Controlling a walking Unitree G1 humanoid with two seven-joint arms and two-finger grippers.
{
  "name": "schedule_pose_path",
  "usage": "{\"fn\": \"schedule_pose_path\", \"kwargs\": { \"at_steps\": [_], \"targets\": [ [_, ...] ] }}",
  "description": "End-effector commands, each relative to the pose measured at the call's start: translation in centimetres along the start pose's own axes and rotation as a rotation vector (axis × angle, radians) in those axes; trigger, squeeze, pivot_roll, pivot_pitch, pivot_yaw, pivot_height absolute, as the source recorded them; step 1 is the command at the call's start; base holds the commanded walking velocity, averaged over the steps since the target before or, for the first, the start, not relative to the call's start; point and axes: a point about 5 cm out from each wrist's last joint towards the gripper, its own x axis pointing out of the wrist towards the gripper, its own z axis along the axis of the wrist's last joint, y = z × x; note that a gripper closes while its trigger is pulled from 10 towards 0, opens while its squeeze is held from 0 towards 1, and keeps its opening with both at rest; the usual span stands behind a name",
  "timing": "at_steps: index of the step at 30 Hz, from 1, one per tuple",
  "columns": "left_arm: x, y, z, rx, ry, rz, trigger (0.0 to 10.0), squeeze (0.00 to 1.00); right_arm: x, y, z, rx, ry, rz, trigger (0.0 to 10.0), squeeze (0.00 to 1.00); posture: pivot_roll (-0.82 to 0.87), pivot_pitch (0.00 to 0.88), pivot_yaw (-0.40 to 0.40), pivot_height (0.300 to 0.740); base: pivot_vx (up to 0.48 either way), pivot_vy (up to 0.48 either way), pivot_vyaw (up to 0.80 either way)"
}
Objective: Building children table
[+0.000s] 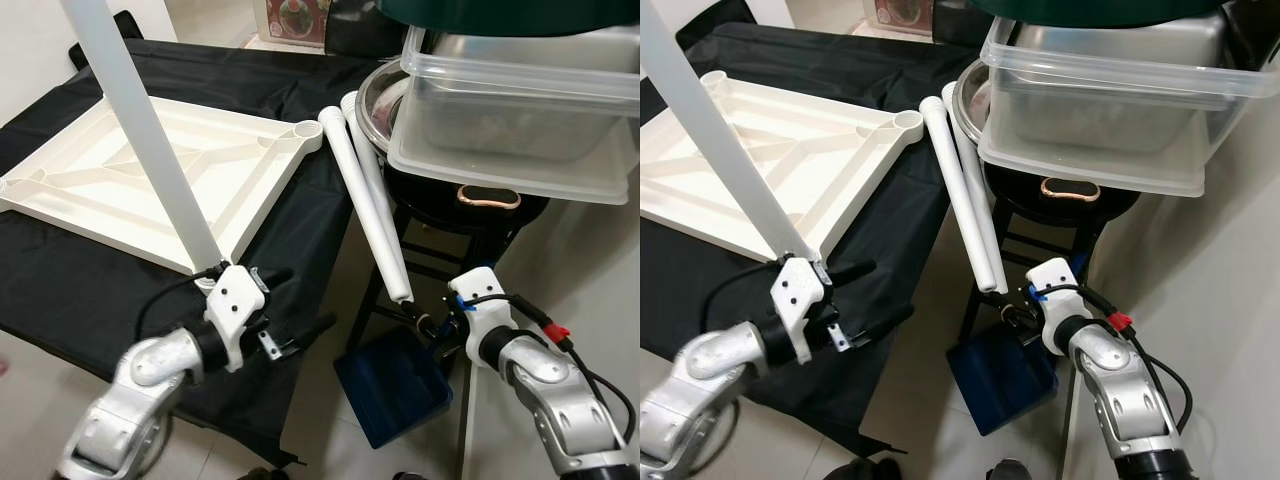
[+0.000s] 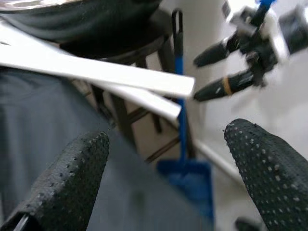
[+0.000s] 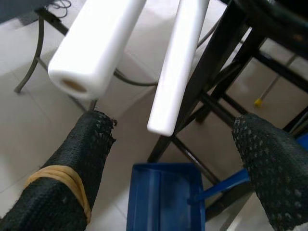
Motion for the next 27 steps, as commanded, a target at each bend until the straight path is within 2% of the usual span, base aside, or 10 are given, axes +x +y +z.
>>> {"fn": "schedule_pose_path", "kwargs": {
  "at_steps": [1,2,4,6,12,15,20,27],
  "targets": [
    [-0.3,-0.1,0.2,0.042,0.028,-0.031,10.0,0.0,-0.1,0.1,-0.6,0.015,0.033,0.015,10.0,0.0,-0.05,0.199,0.032,0.74,0.0,0.0,0.0],
    [-0.3,-0.1,0.2,0.042,0.028,-0.031,10.0,0.0,-0.1,0.1,-0.6,0.015,0.033,0.015,10.0,0.0,-0.05,0.199,0.032,0.74,0.0,0.0,0.0],
    [-0.7,0.7,1.2,0.119,0.034,-0.037,10.0,0.0,-0.6,0.2,-0.9,0.014,0.049,0.053,10.0,0.0,-0.05,0.211,0.032,0.74,0.0,0.0,0.0],
    [-0.9,1.3,2.3,0.155,0.021,-0.043,10.0,0.0,-1.1,0.0,-1.5,0.0,0.088,0.083,10.0,0.0,-0.05,0.215,0.031,0.74,0.0,0.0,0.0],
    [-0.5,1.0,2.8,0.161,0.006,-0.069,10.0,0.0,-1.7,-0.8,-3.1,-0.02,0.187,0.084,10.0,0.0,-0.07,0.222,0.03,0.74,0.0,0.0,0.0],
    [-0.3,0.7,2.6,0.144,0.001,-0.081,10.0,0.0,-1.4,-1.0,-3.3,-0.023,0.199,0.07,10.0,0.0,-0.07,0.222,0.029,0.74,0.0,0.0,0.0],
    [0.3,-0.1,2.5,0.119,-0.016,-0.083,10.0,0.0,-0.2,-1.1,-3.5,0.07,0.184,0.065,10.0,0.0,-0.07,0.235,0.024,0.74,0.0,0.0,0.0],
    [0.8,-0.6,2.7,0.097,-0.034,-0.075,10.0,0.0,1.5,-0.9,-4.1,0.117,0.195,0.088,10.0,0.0,-0.06,0.247,0.017,0.74,0.0,0.0,0.0]
  ]
}}
